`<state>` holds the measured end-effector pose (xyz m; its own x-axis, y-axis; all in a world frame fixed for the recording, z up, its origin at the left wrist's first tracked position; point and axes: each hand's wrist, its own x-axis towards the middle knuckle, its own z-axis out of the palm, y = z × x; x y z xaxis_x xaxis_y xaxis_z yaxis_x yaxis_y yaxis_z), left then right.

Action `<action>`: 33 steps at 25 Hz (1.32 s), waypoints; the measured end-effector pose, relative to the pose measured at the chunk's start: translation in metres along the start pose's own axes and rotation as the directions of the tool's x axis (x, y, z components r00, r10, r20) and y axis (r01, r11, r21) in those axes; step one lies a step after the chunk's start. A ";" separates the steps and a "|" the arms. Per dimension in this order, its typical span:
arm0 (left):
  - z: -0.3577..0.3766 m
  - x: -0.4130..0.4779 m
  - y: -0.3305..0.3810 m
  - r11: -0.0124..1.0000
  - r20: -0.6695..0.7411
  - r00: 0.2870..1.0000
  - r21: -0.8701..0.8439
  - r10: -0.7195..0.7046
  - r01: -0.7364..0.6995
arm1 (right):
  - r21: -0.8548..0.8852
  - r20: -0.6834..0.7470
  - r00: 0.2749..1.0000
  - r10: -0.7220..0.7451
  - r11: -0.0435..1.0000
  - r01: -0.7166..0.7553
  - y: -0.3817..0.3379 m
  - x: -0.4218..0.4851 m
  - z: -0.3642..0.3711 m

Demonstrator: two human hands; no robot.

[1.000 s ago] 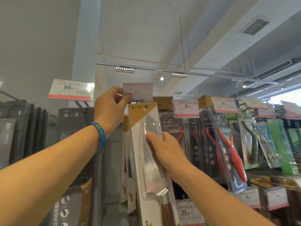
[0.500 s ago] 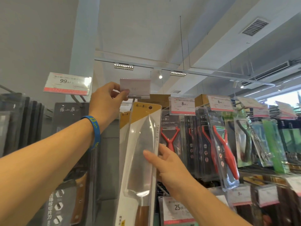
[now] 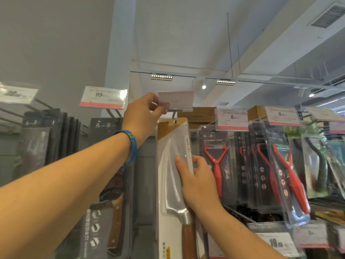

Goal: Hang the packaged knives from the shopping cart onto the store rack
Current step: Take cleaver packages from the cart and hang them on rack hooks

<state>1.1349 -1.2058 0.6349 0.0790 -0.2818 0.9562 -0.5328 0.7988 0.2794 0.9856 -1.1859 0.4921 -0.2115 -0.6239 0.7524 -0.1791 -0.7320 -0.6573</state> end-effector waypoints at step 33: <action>-0.022 0.002 0.023 0.941 0.169 0.985 0.326 0.033 -0.087 | -0.494 0.178 0.883 0.434 0.816 -0.301 0.033 0.063 0.017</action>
<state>1.1410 -1.1767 0.6452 -0.0823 -0.3415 0.9363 -0.7834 0.6029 0.1510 0.9826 -1.2542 0.5180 -0.0931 -0.9173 0.3872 -0.5570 -0.2743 -0.7839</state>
